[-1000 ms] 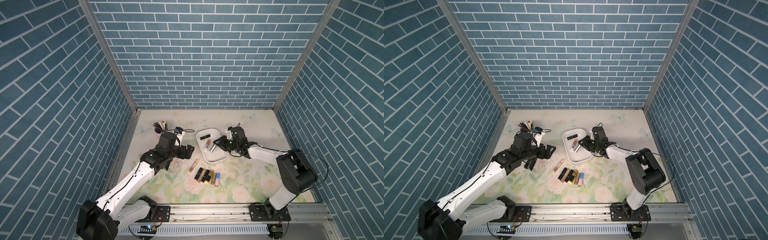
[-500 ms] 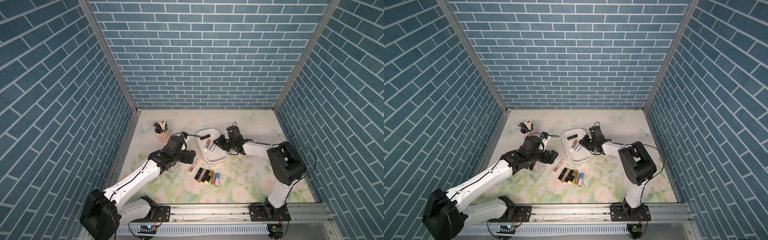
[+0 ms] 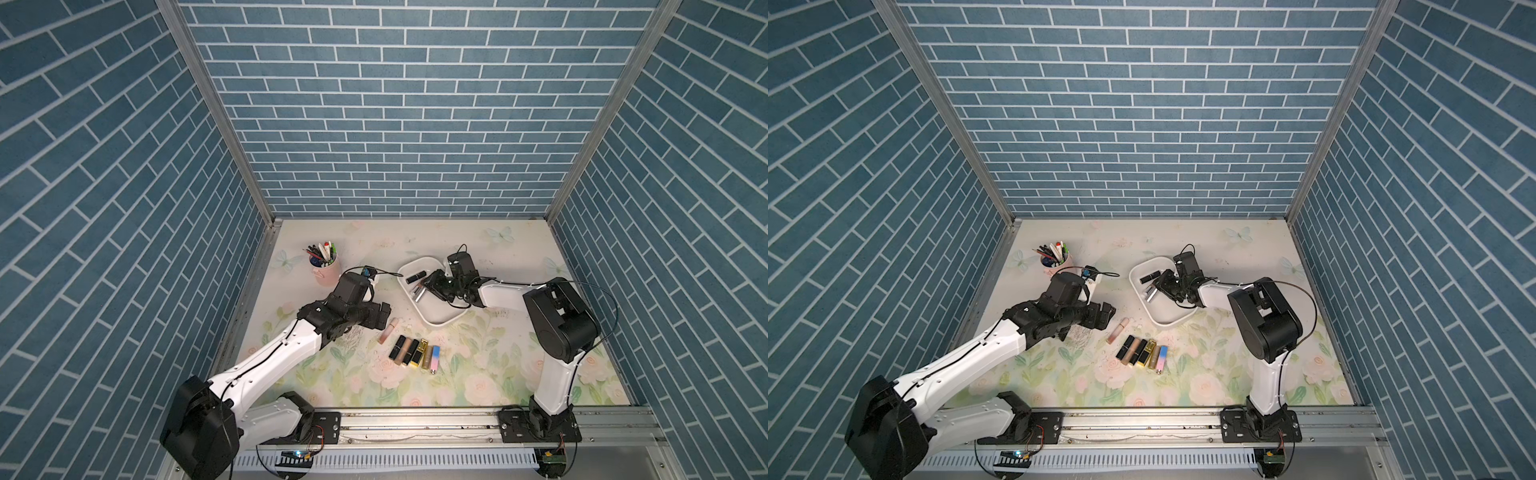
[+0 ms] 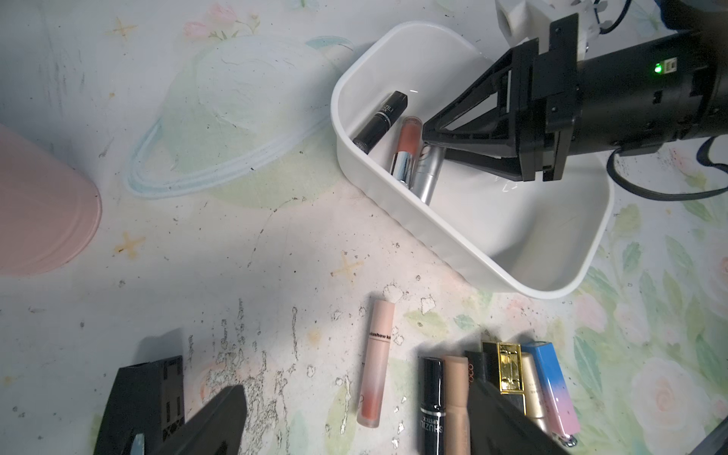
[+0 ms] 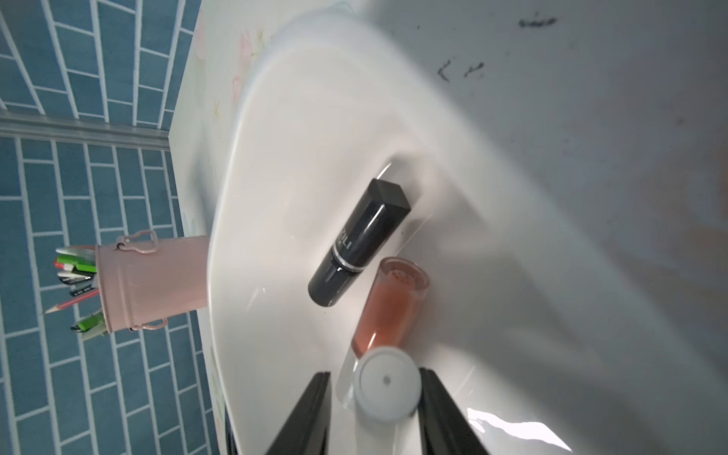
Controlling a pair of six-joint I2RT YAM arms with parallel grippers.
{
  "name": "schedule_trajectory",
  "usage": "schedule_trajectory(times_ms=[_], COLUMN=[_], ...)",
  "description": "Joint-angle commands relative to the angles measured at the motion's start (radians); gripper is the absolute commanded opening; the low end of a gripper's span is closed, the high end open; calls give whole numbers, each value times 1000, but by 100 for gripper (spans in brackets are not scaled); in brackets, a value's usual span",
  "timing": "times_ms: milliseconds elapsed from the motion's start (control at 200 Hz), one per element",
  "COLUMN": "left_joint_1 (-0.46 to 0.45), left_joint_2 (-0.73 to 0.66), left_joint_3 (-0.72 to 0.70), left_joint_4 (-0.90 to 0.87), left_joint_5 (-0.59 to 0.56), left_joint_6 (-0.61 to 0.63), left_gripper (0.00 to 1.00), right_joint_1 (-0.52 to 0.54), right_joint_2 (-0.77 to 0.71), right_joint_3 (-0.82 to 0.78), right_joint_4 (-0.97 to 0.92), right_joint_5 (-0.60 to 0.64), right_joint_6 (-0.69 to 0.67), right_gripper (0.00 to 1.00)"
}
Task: Put the lipstick into the storage box
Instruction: Place the lipstick in the storage box.
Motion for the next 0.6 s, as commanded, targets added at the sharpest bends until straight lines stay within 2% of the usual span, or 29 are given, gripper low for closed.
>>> schedule_trajectory(times_ms=[0, 305, 590], left_joint_1=[-5, -7, -23], left_joint_2=[9, 2, 45], left_joint_3=[-13, -31, -36], left_joint_4=[-6, -2, 18], left_joint_5=[-4, -5, -7], left_joint_6=[9, 6, 1], left_gripper=[94, 94, 90], right_joint_1=[6, 13, 35], right_joint_2=[-11, -103, -250], right_joint_3=[25, 44, 99], right_joint_4=[-11, -50, -124], right_joint_5=[5, 44, 63], right_joint_6=[8, -5, -123], right_gripper=[46, 51, 51])
